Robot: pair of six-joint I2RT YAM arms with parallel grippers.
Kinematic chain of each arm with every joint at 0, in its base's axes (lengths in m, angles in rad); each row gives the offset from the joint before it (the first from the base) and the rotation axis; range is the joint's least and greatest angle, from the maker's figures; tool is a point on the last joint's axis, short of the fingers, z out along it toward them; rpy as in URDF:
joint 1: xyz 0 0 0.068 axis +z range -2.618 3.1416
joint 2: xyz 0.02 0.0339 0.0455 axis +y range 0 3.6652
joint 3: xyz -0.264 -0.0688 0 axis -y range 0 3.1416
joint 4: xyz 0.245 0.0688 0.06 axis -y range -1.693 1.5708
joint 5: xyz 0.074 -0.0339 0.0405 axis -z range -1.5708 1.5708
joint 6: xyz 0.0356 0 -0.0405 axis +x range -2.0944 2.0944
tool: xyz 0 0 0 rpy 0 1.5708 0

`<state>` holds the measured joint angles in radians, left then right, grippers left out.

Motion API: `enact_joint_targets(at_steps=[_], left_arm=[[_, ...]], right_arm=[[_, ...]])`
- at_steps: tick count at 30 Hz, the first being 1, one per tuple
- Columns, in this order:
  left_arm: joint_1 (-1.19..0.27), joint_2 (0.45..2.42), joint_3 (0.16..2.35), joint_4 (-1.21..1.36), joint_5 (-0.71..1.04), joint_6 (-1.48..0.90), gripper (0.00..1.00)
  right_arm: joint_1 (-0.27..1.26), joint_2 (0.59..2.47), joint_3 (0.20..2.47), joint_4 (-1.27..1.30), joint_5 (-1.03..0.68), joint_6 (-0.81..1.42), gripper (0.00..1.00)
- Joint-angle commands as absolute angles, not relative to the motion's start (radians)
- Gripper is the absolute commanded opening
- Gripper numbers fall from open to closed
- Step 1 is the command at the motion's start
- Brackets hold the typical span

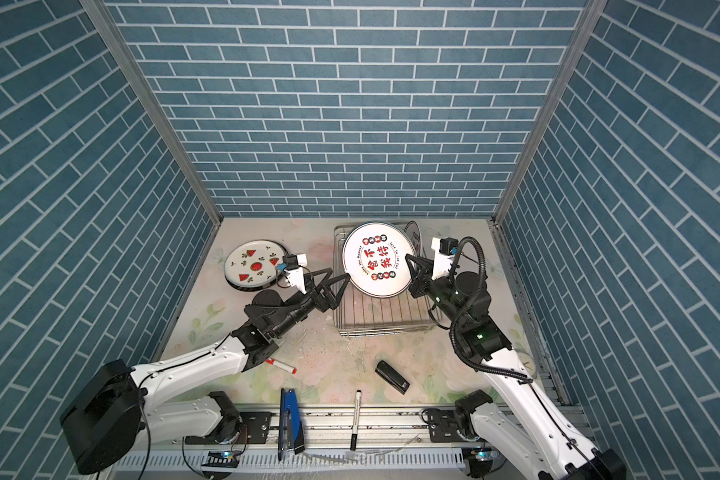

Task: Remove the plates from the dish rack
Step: 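Swing the red-lettered plate toward the left gripper and grasp its rim with left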

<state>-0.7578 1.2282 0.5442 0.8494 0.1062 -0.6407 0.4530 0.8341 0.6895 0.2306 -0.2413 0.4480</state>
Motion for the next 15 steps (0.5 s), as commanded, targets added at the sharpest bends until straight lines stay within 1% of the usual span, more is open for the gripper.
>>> enact_joint_targets(at_steps=[1, 4, 7, 9, 12, 15], left_arm=[[-0.753, 1.257, 0.544, 0.950, 0.163, -0.645, 0.99], [-0.753, 1.281, 0.531, 1.012, 0.176, -0.675, 0.91], [-0.754, 1.298, 0.503, 1.088, 0.176, -0.688, 0.78], [-0.753, 1.309, 0.499, 1.110, 0.182, -0.703, 0.64], [-0.753, 1.329, 0.509, 1.126, 0.211, -0.717, 0.51], [-0.752, 1.353, 0.525, 1.130, 0.224, -0.737, 0.44]], right_arm=[[0.432, 0.830, 0.666, 0.367, -0.426, 0.578, 0.00], [0.409, 0.827, 0.652, 0.377, -0.478, 0.617, 0.00], [0.386, 0.828, 0.638, 0.390, -0.489, 0.637, 0.00], [0.369, 0.842, 0.632, 0.417, -0.521, 0.660, 0.00], [0.359, 0.864, 0.639, 0.432, -0.558, 0.678, 0.00], [0.355, 0.880, 0.641, 0.437, -0.572, 0.675, 0.00]])
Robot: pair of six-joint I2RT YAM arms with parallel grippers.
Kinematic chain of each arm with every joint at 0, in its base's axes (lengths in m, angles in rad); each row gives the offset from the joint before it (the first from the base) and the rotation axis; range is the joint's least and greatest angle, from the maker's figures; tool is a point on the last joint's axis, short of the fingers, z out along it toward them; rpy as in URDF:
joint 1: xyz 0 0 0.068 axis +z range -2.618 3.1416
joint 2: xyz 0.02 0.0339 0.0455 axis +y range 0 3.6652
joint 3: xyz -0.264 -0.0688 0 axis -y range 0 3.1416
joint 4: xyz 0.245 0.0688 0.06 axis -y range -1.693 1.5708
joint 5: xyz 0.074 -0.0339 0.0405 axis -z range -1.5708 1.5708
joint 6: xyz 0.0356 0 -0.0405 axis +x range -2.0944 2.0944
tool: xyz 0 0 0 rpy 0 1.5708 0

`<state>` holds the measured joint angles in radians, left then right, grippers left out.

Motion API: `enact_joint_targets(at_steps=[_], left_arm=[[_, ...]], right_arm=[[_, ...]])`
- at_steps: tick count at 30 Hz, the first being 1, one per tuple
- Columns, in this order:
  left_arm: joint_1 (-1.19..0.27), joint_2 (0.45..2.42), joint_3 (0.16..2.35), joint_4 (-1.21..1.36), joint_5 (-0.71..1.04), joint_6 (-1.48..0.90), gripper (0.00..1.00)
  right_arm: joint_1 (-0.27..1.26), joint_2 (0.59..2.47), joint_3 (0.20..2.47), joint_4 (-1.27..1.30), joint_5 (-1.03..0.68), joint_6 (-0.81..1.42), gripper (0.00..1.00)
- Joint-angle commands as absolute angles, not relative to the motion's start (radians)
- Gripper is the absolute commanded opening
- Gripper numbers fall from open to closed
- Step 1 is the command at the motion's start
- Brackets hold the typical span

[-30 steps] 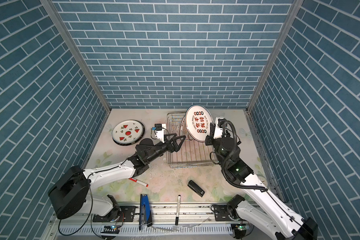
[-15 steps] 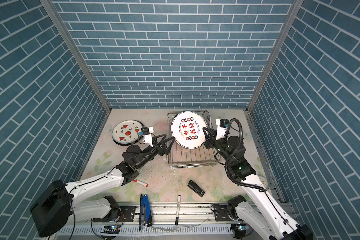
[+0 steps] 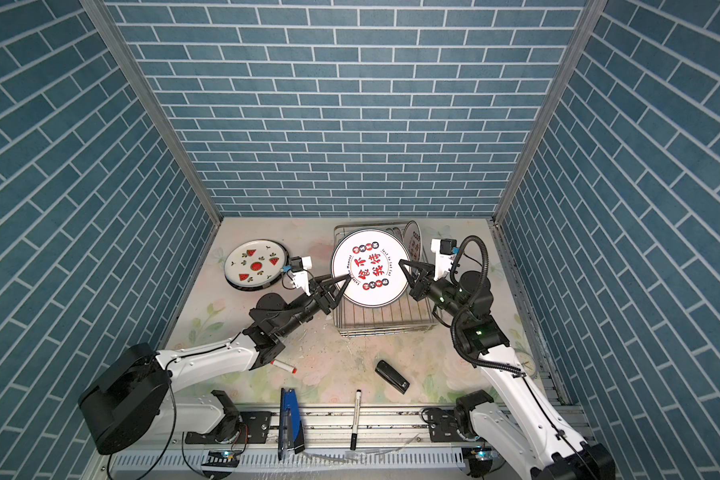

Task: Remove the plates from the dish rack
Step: 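Swing the red-lettered plate toward the left gripper and grasp its rim with left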

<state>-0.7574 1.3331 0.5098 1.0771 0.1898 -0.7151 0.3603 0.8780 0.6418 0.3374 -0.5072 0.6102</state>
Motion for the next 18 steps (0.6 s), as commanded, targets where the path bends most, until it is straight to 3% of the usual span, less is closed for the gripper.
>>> enact_joint_targets(at_steps=[1, 3, 12, 18], left_arm=[[-0.752, 1.360, 0.530, 1.133, 0.227, -0.741, 0.42], [-0.752, 1.380, 0.535, 1.152, 0.233, -0.750, 0.40], [-0.731, 1.408, 0.534, 1.123, 0.201, -0.820, 0.06], [-0.727, 1.408, 0.550, 1.065, 0.209, -0.853, 0.00]], right_arm=[[0.355, 0.882, 0.643, 0.429, -0.573, 0.670, 0.00], [0.355, 0.889, 0.649, 0.407, -0.575, 0.654, 0.00], [0.354, 0.929, 0.663, 0.368, -0.530, 0.622, 0.00], [0.356, 0.919, 0.654, 0.347, -0.491, 0.573, 0.01]])
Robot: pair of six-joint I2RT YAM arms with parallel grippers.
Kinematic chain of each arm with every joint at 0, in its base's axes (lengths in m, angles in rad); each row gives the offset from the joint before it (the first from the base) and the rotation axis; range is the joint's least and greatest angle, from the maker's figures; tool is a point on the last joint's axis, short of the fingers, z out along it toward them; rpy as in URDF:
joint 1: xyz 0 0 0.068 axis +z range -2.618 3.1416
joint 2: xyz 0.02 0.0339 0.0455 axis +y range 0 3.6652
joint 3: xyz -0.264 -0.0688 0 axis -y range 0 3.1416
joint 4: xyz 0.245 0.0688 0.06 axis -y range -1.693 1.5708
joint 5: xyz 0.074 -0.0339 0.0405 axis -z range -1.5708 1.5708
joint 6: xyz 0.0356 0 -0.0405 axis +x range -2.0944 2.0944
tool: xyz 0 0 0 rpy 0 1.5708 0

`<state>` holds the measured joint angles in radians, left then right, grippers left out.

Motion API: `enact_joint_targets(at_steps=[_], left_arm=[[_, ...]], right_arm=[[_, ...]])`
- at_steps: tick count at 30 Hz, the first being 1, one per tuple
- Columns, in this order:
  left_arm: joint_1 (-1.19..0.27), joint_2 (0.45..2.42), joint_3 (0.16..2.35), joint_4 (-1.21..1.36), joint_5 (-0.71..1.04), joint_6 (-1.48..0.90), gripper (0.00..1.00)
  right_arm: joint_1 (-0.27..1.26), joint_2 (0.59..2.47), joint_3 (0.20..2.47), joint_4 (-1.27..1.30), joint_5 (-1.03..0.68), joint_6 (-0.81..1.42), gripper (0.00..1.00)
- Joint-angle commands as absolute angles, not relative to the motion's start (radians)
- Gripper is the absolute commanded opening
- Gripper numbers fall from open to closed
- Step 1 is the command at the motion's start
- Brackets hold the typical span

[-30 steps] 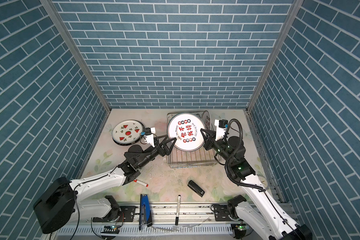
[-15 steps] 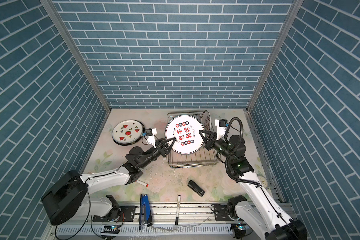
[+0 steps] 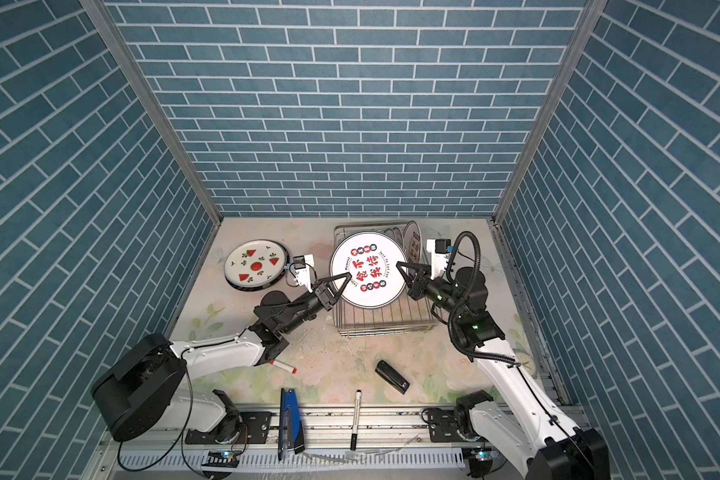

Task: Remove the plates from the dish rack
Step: 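Swing the red-lettered plate toward the left gripper and grasp its rim with left, then carry the red-lettered plate with the left gripper beside the watermelon plate while right withdraws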

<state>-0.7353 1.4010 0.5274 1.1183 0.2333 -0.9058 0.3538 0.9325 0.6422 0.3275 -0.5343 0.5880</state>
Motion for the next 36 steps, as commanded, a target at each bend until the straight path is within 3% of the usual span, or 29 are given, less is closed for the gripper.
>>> enact_joint_targets(at_steps=[1, 6, 12, 13, 15, 19, 29, 33, 36], left_arm=[[-0.726, 1.406, 0.547, 1.063, 0.207, -0.860, 0.00], [-0.708, 1.407, 0.509, 1.133, 0.203, -0.908, 0.00], [-0.682, 1.407, 0.451, 1.241, 0.197, -0.955, 0.00], [-0.675, 1.408, 0.444, 1.248, 0.199, -0.961, 0.00], [-0.661, 1.402, 0.425, 1.264, 0.195, -0.978, 0.00], [-0.615, 1.369, 0.394, 1.273, 0.193, -0.991, 0.00], [-0.507, 1.135, 0.390, 0.870, 0.128, -0.981, 0.00], [-0.429, 1.035, 0.318, 0.879, 0.128, -1.019, 0.00], [-0.418, 0.906, 0.335, 0.669, 0.077, -0.985, 0.00]], right_arm=[[0.356, 0.919, 0.655, 0.344, -0.492, 0.569, 0.05], [0.356, 0.951, 0.668, 0.357, -0.562, 0.569, 0.30], [0.358, 1.011, 0.699, 0.360, -0.643, 0.569, 0.50], [0.359, 1.017, 0.702, 0.357, -0.641, 0.568, 0.60], [0.364, 1.030, 0.713, 0.340, -0.637, 0.557, 0.99], [0.391, 1.043, 0.736, 0.290, -0.608, 0.520, 0.99], [0.550, 1.098, 0.808, 0.168, -0.467, 0.376, 0.99], [0.613, 1.147, 0.841, 0.153, -0.457, 0.348, 0.99], [0.663, 1.198, 0.869, 0.150, -0.459, 0.316, 0.99]])
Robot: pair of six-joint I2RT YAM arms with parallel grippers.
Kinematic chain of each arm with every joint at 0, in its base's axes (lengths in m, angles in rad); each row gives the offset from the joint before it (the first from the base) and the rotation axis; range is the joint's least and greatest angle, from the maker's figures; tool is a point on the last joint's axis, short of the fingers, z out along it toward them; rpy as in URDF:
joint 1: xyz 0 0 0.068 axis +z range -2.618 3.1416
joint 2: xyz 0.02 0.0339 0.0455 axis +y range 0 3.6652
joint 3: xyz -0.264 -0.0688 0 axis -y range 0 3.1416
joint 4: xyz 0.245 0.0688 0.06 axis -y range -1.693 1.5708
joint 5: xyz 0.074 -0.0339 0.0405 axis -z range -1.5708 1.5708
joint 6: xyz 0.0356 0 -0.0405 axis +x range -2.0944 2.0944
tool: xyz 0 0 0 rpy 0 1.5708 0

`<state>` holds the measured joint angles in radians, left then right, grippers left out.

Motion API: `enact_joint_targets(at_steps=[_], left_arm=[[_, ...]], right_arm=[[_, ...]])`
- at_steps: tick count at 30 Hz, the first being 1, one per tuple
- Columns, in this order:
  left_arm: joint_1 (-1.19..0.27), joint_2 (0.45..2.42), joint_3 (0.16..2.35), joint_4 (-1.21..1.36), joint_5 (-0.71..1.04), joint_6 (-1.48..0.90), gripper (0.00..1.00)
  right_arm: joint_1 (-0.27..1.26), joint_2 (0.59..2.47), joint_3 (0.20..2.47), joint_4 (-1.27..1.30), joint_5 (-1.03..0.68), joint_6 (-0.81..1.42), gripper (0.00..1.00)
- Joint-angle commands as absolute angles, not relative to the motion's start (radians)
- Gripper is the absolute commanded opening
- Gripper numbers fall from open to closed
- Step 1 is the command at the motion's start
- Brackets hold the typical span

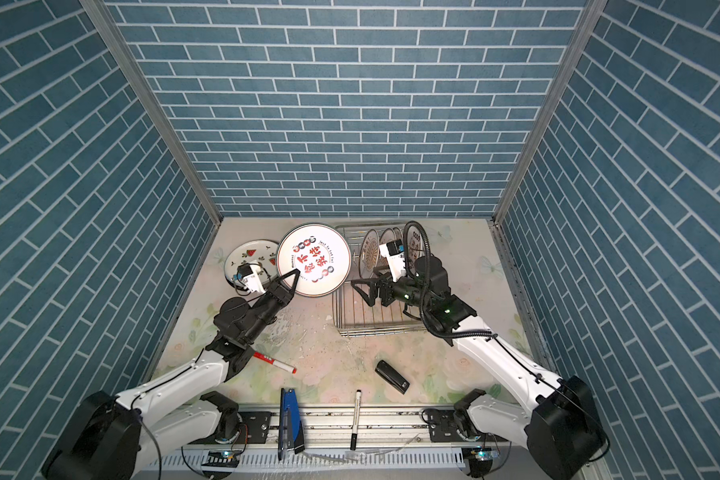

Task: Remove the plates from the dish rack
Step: 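Carry the red-lettered plate with the left gripper beside the watermelon plate while right withdraws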

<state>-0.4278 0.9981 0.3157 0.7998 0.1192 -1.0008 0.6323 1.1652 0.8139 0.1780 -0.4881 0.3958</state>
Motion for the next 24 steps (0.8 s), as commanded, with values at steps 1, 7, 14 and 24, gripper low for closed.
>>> enact_joint_targets(at_steps=[1, 7, 14, 24], left_arm=[[-0.416, 0.878, 0.334, 0.615, 0.061, -0.980, 0.00], [-0.369, 0.774, 0.295, 0.454, 0.001, -1.018, 0.00], [-0.306, 0.857, 0.265, 0.505, 0.073, -1.076, 0.00], [-0.293, 0.972, 0.204, 0.569, 0.033, -1.156, 0.00]], right_arm=[[0.677, 1.215, 0.887, 0.131, -0.455, 0.300, 0.99], [0.743, 1.294, 0.940, 0.115, -0.396, 0.267, 0.99], [0.820, 1.403, 1.008, 0.103, -0.388, 0.241, 0.99], [0.940, 1.598, 1.160, 0.027, -0.241, 0.141, 0.99]])
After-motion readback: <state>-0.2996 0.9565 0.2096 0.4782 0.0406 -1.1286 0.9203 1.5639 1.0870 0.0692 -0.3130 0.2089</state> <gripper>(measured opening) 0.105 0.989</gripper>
